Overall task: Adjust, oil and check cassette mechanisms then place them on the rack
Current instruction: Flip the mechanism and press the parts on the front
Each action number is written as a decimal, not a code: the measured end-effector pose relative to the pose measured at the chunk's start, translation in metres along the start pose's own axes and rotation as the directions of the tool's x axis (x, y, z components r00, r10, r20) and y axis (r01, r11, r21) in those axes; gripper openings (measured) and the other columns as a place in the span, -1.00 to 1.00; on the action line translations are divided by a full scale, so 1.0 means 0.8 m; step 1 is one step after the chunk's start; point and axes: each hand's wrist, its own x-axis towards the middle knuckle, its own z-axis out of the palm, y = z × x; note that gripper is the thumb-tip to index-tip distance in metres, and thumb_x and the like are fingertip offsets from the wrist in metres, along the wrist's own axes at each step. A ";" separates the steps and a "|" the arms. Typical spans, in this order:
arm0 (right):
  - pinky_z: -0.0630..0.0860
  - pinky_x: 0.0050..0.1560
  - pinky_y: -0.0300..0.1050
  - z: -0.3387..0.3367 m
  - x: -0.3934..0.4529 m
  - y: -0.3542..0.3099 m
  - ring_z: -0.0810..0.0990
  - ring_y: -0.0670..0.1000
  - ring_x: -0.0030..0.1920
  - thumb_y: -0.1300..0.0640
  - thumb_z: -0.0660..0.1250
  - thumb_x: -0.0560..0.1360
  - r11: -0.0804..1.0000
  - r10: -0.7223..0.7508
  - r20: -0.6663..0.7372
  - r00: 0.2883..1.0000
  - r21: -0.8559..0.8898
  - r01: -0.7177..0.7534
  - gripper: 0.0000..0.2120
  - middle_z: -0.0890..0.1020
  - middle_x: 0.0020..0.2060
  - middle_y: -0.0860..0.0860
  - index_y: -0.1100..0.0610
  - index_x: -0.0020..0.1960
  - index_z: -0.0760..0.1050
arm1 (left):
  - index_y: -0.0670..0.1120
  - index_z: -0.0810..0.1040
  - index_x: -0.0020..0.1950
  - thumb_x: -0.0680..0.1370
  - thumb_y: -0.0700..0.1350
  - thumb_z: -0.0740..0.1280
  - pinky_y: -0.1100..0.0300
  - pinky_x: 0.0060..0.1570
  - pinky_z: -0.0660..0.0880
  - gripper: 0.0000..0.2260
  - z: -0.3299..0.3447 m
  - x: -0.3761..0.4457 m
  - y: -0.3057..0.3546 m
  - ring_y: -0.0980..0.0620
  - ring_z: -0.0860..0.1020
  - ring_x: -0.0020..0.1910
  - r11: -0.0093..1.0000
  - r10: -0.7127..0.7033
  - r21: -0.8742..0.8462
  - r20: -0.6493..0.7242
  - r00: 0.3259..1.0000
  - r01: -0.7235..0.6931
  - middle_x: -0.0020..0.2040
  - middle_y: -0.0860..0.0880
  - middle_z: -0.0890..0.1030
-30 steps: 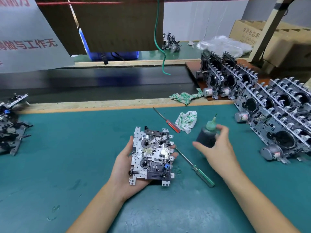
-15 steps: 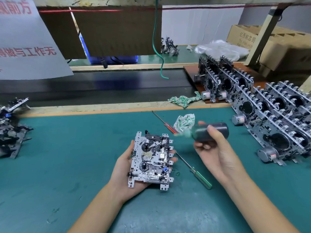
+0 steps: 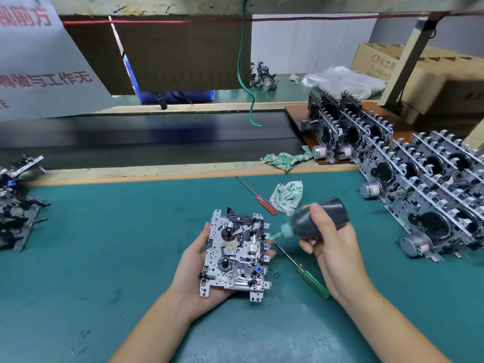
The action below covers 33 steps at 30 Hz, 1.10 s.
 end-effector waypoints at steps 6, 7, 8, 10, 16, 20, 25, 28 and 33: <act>0.30 -0.50 -0.25 -0.001 -0.001 0.001 0.38 -0.04 -0.40 -0.13 0.41 0.22 0.998 0.007 0.016 1.000 -0.054 -0.006 -0.57 0.52 -0.33 0.09 0.20 -0.15 0.46 | -0.25 0.57 0.23 0.52 0.21 0.15 -0.19 0.08 0.53 -0.42 0.000 0.000 0.000 -0.34 0.53 0.18 1.000 0.005 0.009 -0.019 1.000 -0.005 0.26 -0.35 0.50; 0.30 -0.50 -0.25 0.000 -0.001 0.000 0.38 -0.04 -0.39 -0.12 0.40 0.22 0.999 0.004 0.021 1.000 -0.055 -0.003 -0.59 0.52 -0.32 0.09 0.20 -0.15 0.46 | -0.25 0.57 0.23 0.52 0.21 0.15 -0.19 0.08 0.53 -0.42 0.000 0.000 -0.001 -0.34 0.53 0.18 1.000 0.009 0.012 -0.023 1.000 -0.008 0.27 -0.35 0.50; 0.29 -0.50 -0.25 -0.001 -0.001 0.000 0.38 -0.05 -0.39 -0.12 0.40 0.23 0.999 0.000 0.025 1.000 -0.054 0.002 -0.60 0.52 -0.32 0.09 0.20 -0.17 0.46 | -0.24 0.57 0.23 0.52 0.21 0.15 -0.19 0.09 0.53 -0.42 0.000 0.000 -0.001 -0.33 0.53 0.19 1.000 0.012 0.015 -0.027 1.000 -0.012 0.27 -0.34 0.50; 0.29 -0.50 -0.25 -0.001 -0.001 -0.001 0.38 -0.06 -0.38 -0.11 0.39 0.24 0.999 -0.008 0.031 0.999 -0.052 0.009 -0.62 0.53 -0.33 0.07 0.20 -0.19 0.47 | -0.23 0.57 0.24 0.53 0.22 0.15 -0.18 0.09 0.53 -0.42 0.000 0.000 -0.001 -0.32 0.53 0.19 1.000 0.015 0.023 -0.035 0.999 -0.014 0.28 -0.33 0.50; 0.31 -0.50 -0.25 -0.002 -0.001 0.000 0.39 -0.08 -0.39 -0.11 0.40 0.24 0.999 -0.015 0.047 0.999 -0.049 0.017 -0.61 0.56 -0.34 0.03 0.19 -0.17 0.48 | -0.23 0.57 0.24 0.52 0.22 0.15 -0.18 0.10 0.52 -0.42 0.001 0.000 0.000 -0.32 0.53 0.20 0.999 0.015 0.040 -0.045 0.999 -0.013 0.28 -0.32 0.50; 0.36 -0.48 -0.25 -0.002 -0.003 0.001 0.42 -0.08 -0.41 -0.13 0.42 0.22 0.998 -0.008 0.045 0.999 -0.058 0.010 -0.56 0.59 -0.33 0.02 0.21 -0.12 0.48 | -0.23 0.57 0.23 0.53 0.23 0.14 -0.18 0.12 0.51 -0.41 -0.001 -0.001 0.001 -0.31 0.52 0.21 0.998 0.011 0.057 -0.034 0.999 -0.009 0.27 -0.32 0.50; 0.50 -0.45 -0.26 -0.003 -0.001 -0.009 0.61 -0.09 -0.35 -0.09 0.45 0.12 0.999 -0.036 -0.034 0.999 0.000 0.036 -0.51 0.67 -0.33 -0.01 0.22 -0.09 0.51 | -0.23 0.56 0.25 0.54 0.23 0.12 -0.17 0.10 0.52 -0.41 -0.003 0.000 0.000 -0.31 0.52 0.22 0.997 0.023 0.069 -0.021 0.999 -0.022 0.29 -0.32 0.49; 0.60 -0.29 -0.23 -0.015 0.009 -0.023 0.66 -0.07 -0.30 -0.07 0.45 0.13 0.993 -0.114 -0.076 0.990 0.018 0.116 -0.55 0.69 -0.30 -0.02 0.19 -0.11 0.51 | -0.23 0.55 0.25 0.54 0.27 0.06 -0.18 0.14 0.51 -0.36 -0.003 0.001 -0.001 -0.31 0.50 0.24 0.996 0.045 0.075 -0.018 0.999 -0.043 0.30 -0.31 0.49; 0.50 -0.18 -0.39 -0.035 0.027 -0.015 0.62 -0.19 -0.24 0.11 0.50 0.23 0.947 -0.133 -0.040 0.990 -0.300 0.115 -0.62 0.68 -0.28 -0.15 0.03 -0.03 0.41 | -0.27 0.47 0.33 0.44 0.44 0.05 -0.20 0.28 0.39 -0.15 -0.002 -0.002 -0.002 -0.30 0.41 0.34 0.996 0.049 0.074 0.023 0.999 -0.050 0.36 -0.32 0.42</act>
